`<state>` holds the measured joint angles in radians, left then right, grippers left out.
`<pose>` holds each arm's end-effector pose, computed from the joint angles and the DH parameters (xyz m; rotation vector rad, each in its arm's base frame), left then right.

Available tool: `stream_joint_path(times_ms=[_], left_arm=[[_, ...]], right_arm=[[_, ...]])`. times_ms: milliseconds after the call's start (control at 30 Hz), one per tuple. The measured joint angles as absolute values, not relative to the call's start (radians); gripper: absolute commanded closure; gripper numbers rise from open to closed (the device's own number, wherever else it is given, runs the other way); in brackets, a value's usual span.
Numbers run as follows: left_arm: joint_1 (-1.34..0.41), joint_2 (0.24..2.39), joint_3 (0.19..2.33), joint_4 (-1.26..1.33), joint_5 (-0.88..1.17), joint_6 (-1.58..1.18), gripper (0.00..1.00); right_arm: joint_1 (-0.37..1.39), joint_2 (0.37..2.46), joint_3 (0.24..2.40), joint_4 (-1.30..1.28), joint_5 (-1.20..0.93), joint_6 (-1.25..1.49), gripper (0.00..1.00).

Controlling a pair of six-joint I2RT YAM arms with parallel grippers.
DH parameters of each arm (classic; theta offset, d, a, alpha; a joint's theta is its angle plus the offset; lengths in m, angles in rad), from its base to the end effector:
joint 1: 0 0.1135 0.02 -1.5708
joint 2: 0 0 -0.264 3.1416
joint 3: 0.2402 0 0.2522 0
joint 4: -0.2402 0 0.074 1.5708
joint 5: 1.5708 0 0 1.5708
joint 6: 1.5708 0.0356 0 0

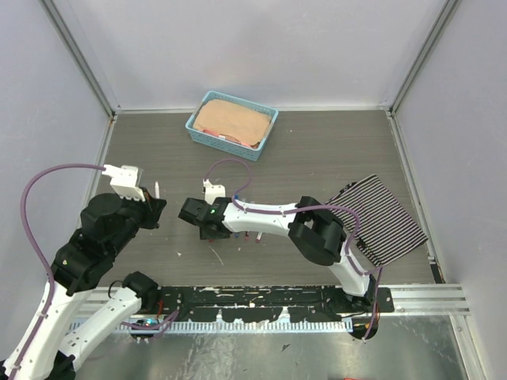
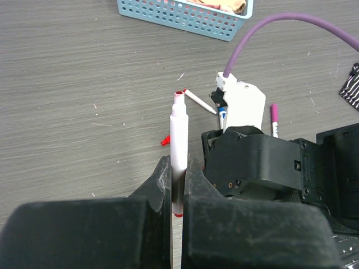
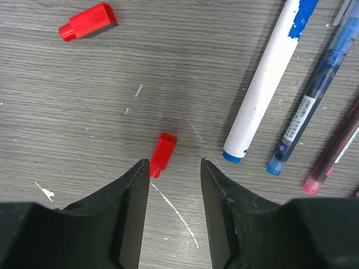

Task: Insert the pens into the pen caps
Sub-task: Move the pen cap to the center of the board.

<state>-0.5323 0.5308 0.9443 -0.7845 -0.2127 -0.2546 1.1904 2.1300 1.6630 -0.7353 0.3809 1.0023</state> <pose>0.0847 -0.0412 0.3611 0.1283 1.9419 -0.3176 0.1773 0.4077 0.1807 -0.1530 2.6285 0.2045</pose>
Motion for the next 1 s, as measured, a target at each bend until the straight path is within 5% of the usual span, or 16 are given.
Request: stream_joint_path(times_ms=[300, 833, 1000], left_arm=[[-0.556, 0.531, 0.944, -0.785, -0.22, -0.255, 1.0], [-0.558, 0.53, 0.944, -0.785, -0.223, -0.254, 1.0], [-0.558, 0.531, 0.944, -0.785, -0.228, -0.254, 1.0]], right_arm=[[1.19, 2.177, 1.7, -0.744, 0.38, 1.005, 0.57], [1.189, 2.215, 1.738, -0.773, 0.38, 0.968, 0.87], [1.205, 2.194, 1.708, -0.721, 0.357, 0.833, 0.88]])
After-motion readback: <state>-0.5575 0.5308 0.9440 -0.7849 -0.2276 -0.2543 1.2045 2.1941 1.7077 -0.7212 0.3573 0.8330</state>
